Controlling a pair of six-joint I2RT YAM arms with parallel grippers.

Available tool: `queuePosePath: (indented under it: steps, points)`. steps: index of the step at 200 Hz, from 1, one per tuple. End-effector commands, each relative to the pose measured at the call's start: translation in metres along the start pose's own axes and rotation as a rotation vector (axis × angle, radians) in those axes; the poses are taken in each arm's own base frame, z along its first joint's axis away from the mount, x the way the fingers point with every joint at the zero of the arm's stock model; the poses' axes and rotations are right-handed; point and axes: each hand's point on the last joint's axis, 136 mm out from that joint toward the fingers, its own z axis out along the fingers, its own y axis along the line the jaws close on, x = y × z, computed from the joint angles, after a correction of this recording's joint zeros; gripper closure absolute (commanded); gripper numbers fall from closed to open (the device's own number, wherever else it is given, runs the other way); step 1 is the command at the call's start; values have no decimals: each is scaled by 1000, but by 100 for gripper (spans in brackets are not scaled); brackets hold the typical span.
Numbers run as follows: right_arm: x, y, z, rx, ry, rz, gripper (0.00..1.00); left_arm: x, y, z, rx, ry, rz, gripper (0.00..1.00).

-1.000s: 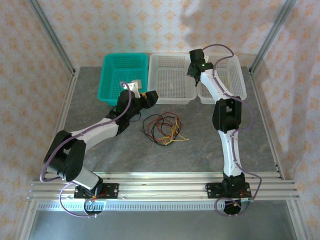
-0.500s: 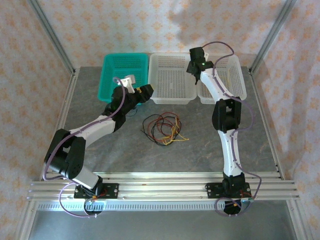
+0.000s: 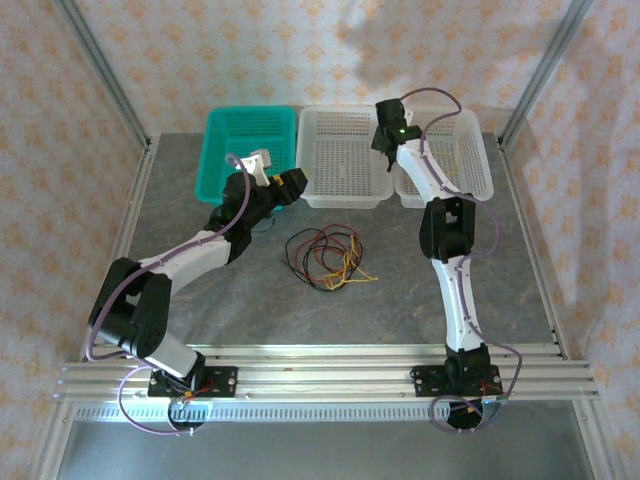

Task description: Untangle the cables

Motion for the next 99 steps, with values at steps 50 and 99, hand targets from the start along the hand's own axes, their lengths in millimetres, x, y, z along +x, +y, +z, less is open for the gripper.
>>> queuePosePath:
  steps: [50, 99]
  points:
    - [-7, -5, 0, 4, -5, 4, 59, -6, -8, 3, 42, -17, -2, 33]
    - [-7, -5, 0, -1, -2, 6, 71, -5, -7, 3, 39, -16, 1, 33]
